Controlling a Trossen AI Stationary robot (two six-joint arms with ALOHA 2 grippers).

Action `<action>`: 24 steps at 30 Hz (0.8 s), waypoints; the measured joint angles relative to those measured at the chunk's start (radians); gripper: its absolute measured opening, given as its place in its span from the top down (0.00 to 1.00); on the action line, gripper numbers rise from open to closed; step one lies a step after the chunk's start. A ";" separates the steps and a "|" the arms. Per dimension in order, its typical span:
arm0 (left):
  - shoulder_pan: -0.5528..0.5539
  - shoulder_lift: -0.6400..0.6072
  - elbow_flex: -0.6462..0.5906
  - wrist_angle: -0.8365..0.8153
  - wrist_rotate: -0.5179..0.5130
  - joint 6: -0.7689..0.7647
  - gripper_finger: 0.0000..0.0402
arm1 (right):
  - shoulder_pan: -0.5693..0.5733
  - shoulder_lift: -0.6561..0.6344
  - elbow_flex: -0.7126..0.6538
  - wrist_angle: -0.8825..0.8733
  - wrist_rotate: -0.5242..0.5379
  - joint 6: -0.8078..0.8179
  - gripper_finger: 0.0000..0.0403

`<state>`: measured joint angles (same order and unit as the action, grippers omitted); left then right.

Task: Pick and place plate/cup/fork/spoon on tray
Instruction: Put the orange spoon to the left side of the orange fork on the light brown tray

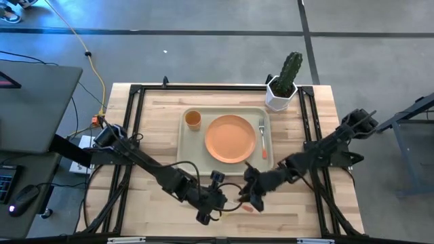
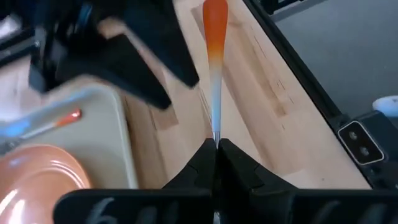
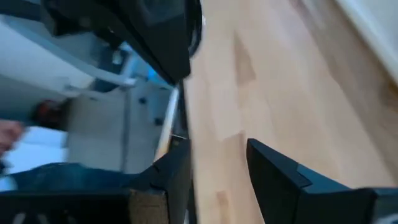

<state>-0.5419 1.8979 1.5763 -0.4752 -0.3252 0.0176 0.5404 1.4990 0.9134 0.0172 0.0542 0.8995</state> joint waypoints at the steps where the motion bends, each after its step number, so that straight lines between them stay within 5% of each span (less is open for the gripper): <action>1: 0.003 -0.001 0.008 -0.009 0.000 0.017 1.00 | -0.019 0.000 0.000 0.018 -0.040 0.000 0.64; 9: 0.046 -0.001 0.014 -0.056 0.001 0.121 1.00 | -0.127 0.000 0.000 0.087 -0.237 -0.016 0.70; 24: 0.111 -0.001 0.014 -0.054 0.007 0.224 1.00 | -0.209 0.000 0.001 0.002 -0.276 -0.008 0.94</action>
<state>-0.4309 1.8973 1.5902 -0.5288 -0.3183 0.2411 0.3313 1.4988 0.9141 0.0189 -0.2222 0.8917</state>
